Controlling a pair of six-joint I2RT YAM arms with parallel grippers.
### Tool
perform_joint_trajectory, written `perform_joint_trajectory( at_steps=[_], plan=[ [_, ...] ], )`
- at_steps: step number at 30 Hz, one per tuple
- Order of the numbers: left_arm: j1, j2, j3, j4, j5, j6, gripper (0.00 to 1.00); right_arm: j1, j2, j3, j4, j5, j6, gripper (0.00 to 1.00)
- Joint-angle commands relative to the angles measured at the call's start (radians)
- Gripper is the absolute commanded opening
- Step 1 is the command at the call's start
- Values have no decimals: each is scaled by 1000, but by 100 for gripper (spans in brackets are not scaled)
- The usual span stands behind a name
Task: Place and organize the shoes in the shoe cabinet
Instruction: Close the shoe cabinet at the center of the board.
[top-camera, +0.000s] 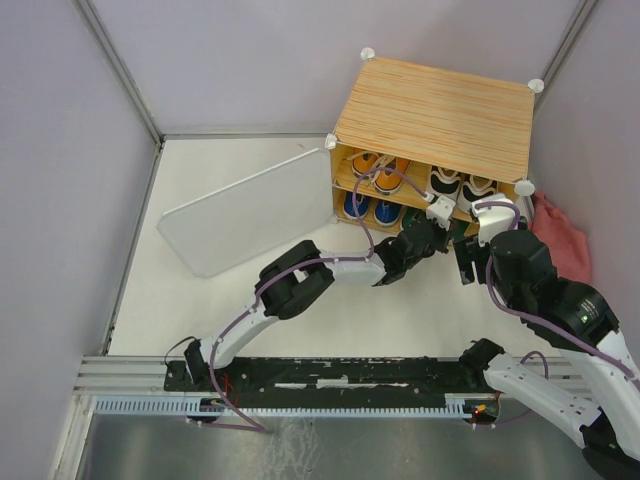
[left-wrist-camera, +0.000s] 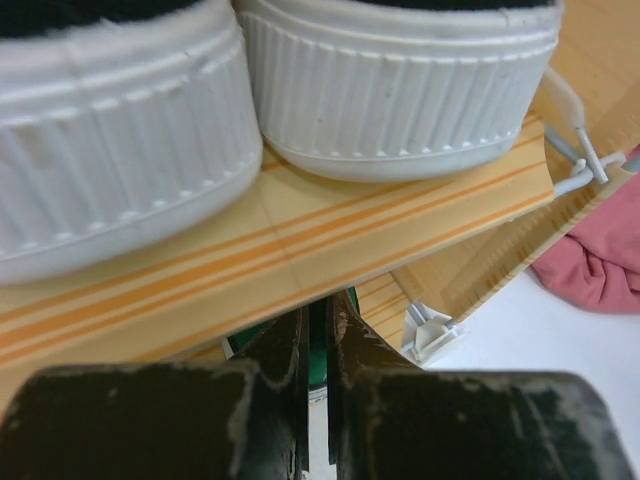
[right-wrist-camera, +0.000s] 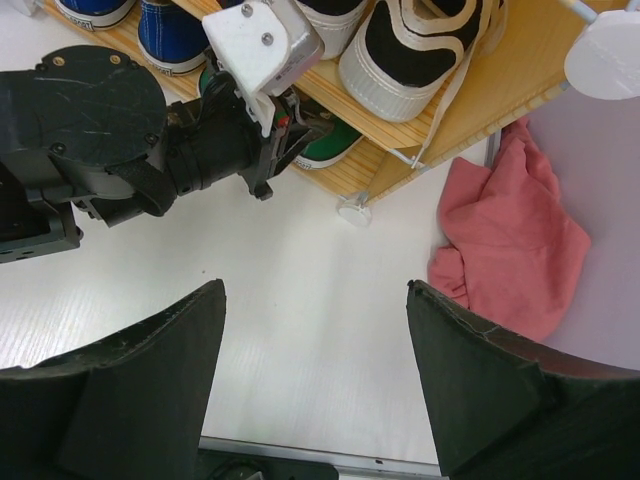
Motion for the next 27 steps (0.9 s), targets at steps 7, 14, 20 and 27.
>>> perform_joint_trajectory(
  at_steps=[7, 14, 20, 27],
  plan=[
    [5, 15, 2, 22, 7, -75, 28, 3, -7, 20, 11, 22, 6, 81],
    [3, -112, -153, 35, 6, -29, 99, 3, -6, 39, 4, 13, 12, 81],
    [-28, -309, -358, 6, 5, 11, 99, 3, 0, 72, 5, -16, 22, 82],
    [-101, -685, -564, -233, -2, 126, 98, 4, 55, 170, -11, -74, 41, 83]
  ],
)
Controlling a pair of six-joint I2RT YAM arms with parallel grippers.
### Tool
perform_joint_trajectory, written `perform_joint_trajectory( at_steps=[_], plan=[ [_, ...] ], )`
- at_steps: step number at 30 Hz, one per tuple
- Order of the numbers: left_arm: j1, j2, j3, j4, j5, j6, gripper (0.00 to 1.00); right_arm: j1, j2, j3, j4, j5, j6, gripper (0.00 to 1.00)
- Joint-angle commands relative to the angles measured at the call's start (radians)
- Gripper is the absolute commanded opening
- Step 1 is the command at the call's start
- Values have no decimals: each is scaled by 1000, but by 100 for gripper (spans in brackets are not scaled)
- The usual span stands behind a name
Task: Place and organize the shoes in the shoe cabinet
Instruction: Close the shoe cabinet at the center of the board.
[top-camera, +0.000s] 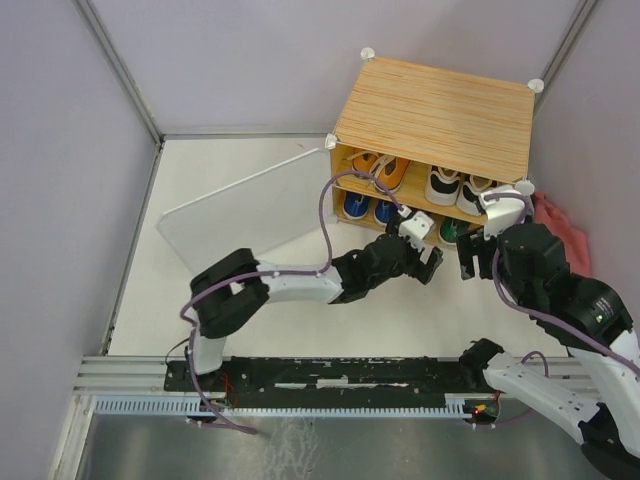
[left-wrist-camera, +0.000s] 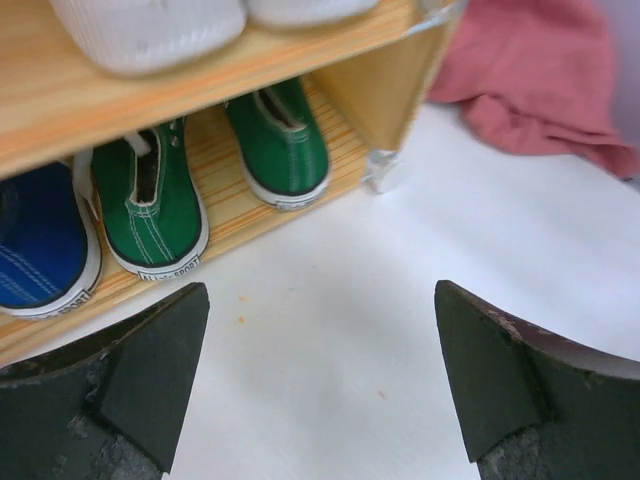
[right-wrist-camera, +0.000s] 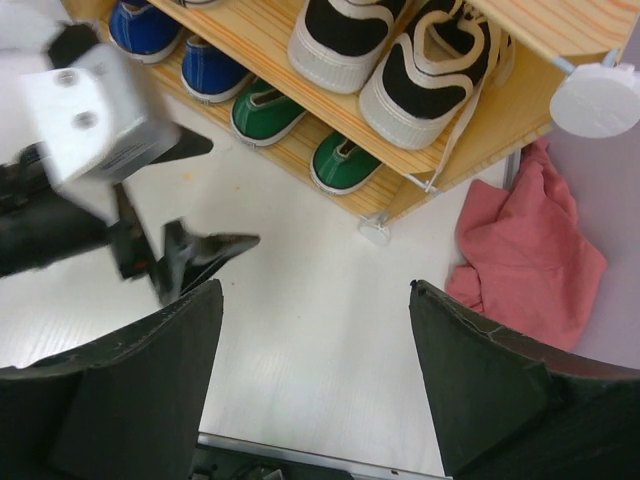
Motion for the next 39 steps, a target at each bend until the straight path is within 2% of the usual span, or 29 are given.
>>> perform_joint_trajectory(
  at_steps=[1, 4, 6, 9, 11, 14, 18, 22, 26, 29, 31, 34, 39],
  plan=[
    [-48, -297, -90, -137, -25, 112, 97, 2, 31, 88, 13, -25, 32, 83],
    [-47, -444, -101, -282, -102, 155, 95, 2, 59, 130, 13, -32, 40, 86],
    [-47, -521, -57, -399, -182, 215, 99, 3, 83, 157, 11, -46, 49, 88],
    [-28, -611, 21, -530, -296, 324, 99, 3, 117, 200, 15, -62, 62, 93],
    [13, -661, 72, -582, -341, 360, 99, 3, 132, 223, 20, -62, 64, 100],
    [110, -725, 105, -586, -364, 403, 99, 3, 158, 259, 28, -73, 62, 99],
    [284, -733, 138, -584, -375, 430, 99, 2, 191, 295, 30, -107, 61, 99],
    [458, -736, 125, -557, -421, 363, 99, 3, 198, 302, 34, -125, 62, 99],
    [609, -730, 73, -469, -490, 296, 91, 3, 193, 297, 37, -131, 59, 99],
    [695, -674, 99, -489, -541, 293, 91, 2, 196, 298, 32, -140, 54, 99],
    [747, -634, 133, -538, -547, 294, 91, 2, 198, 304, 23, -141, 48, 99],
    [762, -588, 199, -688, -526, 293, 90, 3, 195, 314, 10, -140, 43, 99],
    [761, -584, 280, -978, -366, 224, 90, 3, 207, 391, -73, -199, 24, 99]
  ],
)
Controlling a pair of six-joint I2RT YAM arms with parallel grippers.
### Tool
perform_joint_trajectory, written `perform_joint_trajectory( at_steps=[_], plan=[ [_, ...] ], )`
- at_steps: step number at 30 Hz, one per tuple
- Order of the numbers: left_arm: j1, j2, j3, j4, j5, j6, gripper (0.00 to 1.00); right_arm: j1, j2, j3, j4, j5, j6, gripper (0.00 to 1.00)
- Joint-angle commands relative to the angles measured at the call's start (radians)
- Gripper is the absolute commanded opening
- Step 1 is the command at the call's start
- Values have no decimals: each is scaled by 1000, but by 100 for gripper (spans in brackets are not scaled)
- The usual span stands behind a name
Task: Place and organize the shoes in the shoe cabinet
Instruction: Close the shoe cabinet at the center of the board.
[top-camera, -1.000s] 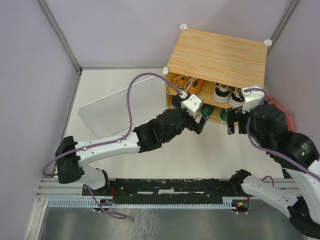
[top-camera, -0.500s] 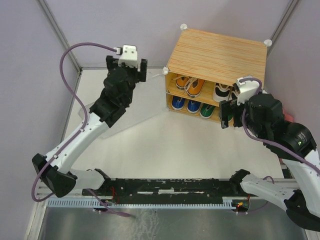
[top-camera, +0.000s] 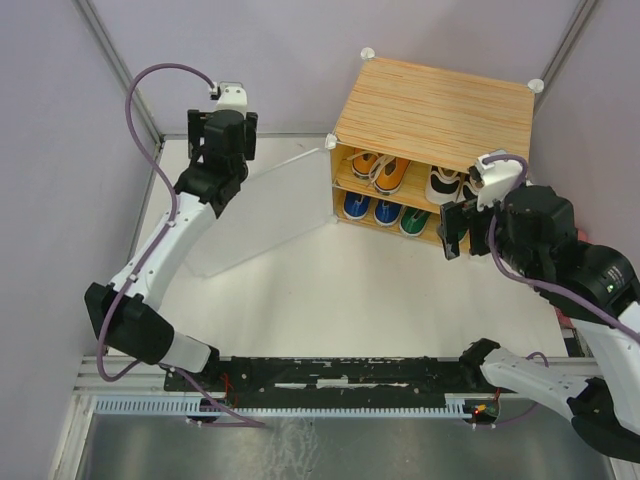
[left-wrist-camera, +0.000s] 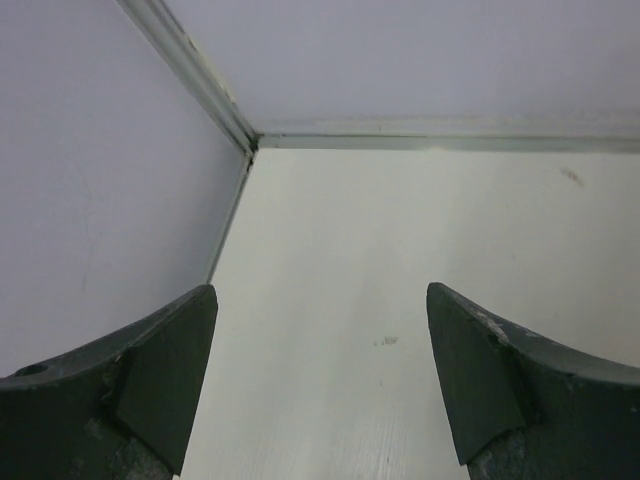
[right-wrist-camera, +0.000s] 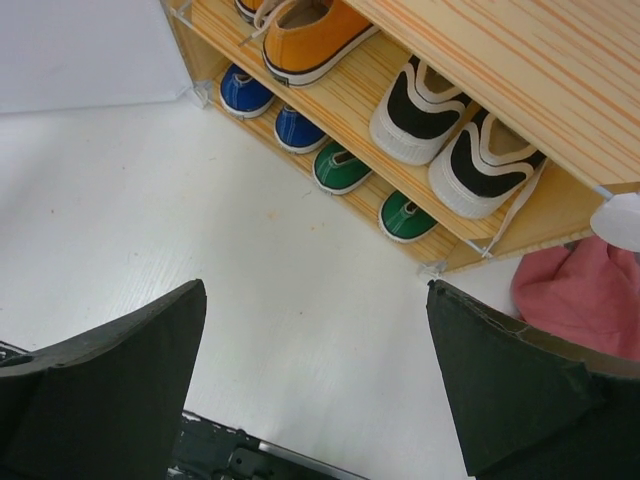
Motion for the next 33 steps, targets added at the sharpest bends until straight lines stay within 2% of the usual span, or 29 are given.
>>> perform_joint_trajectory(
  at_steps=[1, 6, 16, 22, 28, 33],
  plan=[
    [-4, -27, 105, -283, 119, -88, 90, 2, 8, 118, -64, -65, -18, 99],
    [-4, -75, 115, -424, 239, -107, 90, 2, -17, 170, -107, -100, -15, 99],
    [-6, -200, 12, -494, 613, -132, 87, 3, -44, 226, -156, -124, -17, 99],
    [-5, -293, -44, -415, 965, -200, 85, 3, -47, 248, -173, -123, -17, 99],
    [-5, -301, -99, -382, 1111, -221, 84, 2, -52, 264, -183, -123, -22, 99],
    [-7, -312, -169, -268, 1239, -284, 83, 3, -47, 282, -193, -103, -31, 99]
  ],
)
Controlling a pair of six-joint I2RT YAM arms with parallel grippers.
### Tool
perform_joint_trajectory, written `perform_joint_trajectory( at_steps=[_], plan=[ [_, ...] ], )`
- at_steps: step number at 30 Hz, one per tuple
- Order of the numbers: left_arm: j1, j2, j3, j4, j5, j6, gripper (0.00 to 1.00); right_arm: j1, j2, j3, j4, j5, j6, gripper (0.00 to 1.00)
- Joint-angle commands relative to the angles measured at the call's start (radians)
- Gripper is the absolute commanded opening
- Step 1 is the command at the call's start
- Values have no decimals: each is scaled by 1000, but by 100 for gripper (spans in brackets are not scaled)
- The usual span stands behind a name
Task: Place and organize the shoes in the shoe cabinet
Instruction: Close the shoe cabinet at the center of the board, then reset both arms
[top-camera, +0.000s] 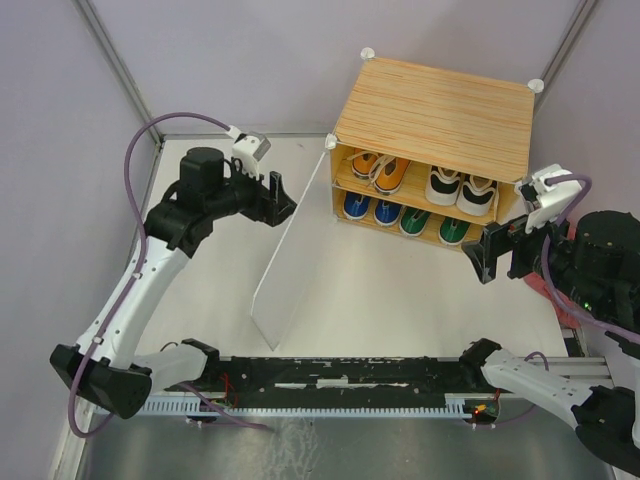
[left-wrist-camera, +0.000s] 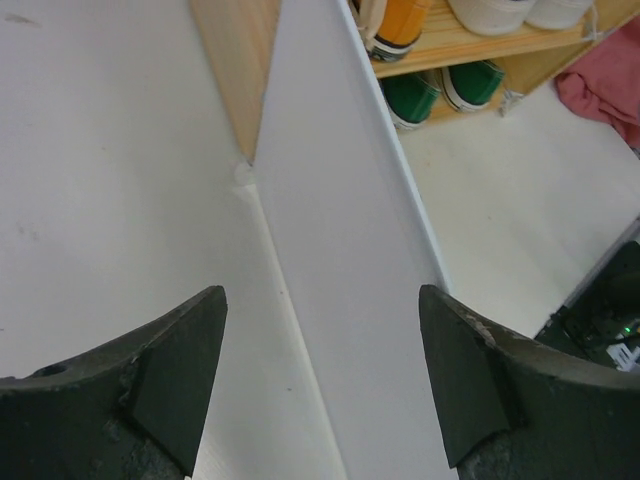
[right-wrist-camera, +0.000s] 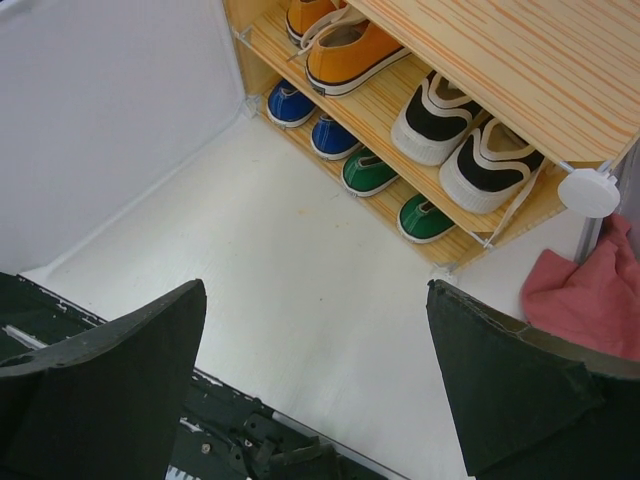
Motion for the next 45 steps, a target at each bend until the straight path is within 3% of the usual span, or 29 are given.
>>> perform_joint_trajectory(
  at_steps=[1, 6, 10, 13, 19, 24, 31, 38, 42, 45],
  plan=[
    [-5, -18, -55, 156, 189, -99, 82, 3, 1, 41, 6, 23, -23, 99],
    [-82, 26, -66, 180, 190, -99, 80, 3, 9, 41, 3, 42, -29, 99],
    [-242, 60, -83, 263, 110, -137, 80, 3, 12, 27, 27, 40, -12, 99],
    [-357, 101, -124, 450, 93, -218, 80, 3, 13, 0, 60, 33, 10, 99],
    [-479, 276, -143, 741, -24, -289, 78, 2, 21, -13, 112, 54, 42, 99],
    [-513, 467, -89, 985, -74, -331, 76, 3, 31, -13, 142, 82, 43, 99],
    [-529, 680, 7, 1171, -221, -327, 73, 3, 42, -56, 171, 148, 72, 99],
    [-545, 679, -19, 1201, -446, -257, 73, 3, 83, -112, 195, 139, 86, 99],
    [-556, 630, -66, 1173, -634, -227, 75, 2, 107, -140, 215, 172, 99, 99],
    [-555, 565, -145, 1184, -697, -217, 77, 2, 115, -156, 225, 198, 109, 99]
  ],
)
